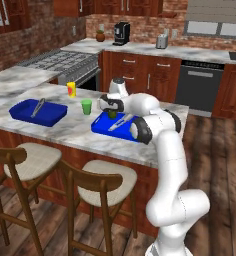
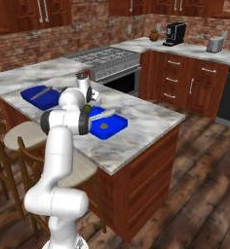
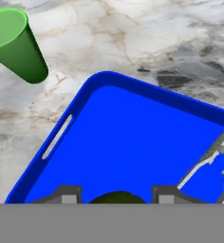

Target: Gather the lime and garlic from the fridge and place them on a tray on the dining counter. Then gather the chicken drumsticks from the fridge and place them on the other tray.

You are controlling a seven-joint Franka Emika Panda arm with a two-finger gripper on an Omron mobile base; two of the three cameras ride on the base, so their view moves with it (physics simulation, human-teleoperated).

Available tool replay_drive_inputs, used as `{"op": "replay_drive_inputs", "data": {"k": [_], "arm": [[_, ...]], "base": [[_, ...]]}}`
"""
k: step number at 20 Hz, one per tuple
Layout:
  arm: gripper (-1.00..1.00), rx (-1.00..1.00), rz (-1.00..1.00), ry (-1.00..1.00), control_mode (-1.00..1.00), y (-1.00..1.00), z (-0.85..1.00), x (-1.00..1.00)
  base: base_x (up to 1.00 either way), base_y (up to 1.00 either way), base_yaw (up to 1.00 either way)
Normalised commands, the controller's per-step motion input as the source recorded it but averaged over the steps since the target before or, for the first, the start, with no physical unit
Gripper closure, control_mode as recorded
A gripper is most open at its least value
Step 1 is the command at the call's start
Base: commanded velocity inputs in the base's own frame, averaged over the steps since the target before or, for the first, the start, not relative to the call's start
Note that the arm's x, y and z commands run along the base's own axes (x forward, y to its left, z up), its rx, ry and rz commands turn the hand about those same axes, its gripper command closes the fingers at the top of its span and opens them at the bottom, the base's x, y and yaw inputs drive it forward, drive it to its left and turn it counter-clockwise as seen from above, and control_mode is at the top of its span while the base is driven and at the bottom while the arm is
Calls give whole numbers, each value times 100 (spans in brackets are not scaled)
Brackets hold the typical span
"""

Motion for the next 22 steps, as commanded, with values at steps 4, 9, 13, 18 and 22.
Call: {"op": "replay_drive_inputs", "data": {"k": [4,9,13,18,22], "arm": [[100,0,0,0,-100,13,-29,48],[-100,0,0,2,-100,12,-14,38],[-100,0,-3,5,-100,0,1,1],[-100,0,-4,4,-100,-2,0,-2],[-100,1,-4,0,-100,-17,-3,-30]], "base": [[0,0,0],[0,0,0],[0,0,0],[0,0,0],[0,0,0]]}}
